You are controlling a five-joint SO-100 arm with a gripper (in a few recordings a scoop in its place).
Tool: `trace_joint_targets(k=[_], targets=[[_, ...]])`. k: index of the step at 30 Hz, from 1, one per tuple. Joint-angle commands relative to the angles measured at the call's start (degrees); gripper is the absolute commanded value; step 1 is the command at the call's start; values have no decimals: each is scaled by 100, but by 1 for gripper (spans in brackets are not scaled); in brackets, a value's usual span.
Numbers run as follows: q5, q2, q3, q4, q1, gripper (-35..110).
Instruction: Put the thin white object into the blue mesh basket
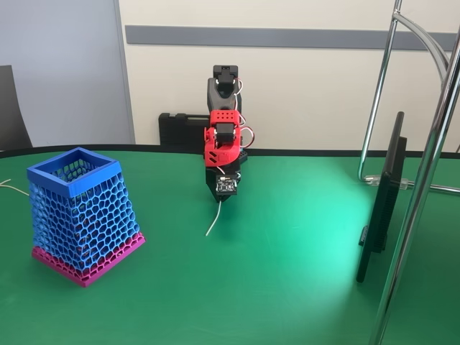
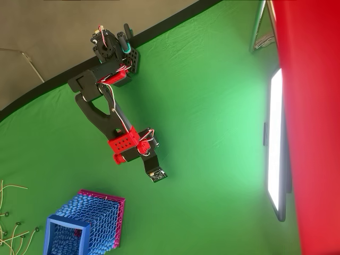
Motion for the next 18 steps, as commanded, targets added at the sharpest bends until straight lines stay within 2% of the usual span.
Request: trace_joint_targets(k=[1,10,18], targets=[[26,281,-185,18,-53,3],[97,360,-668,18,-18,3],[202,404,-1872,18,105,3]])
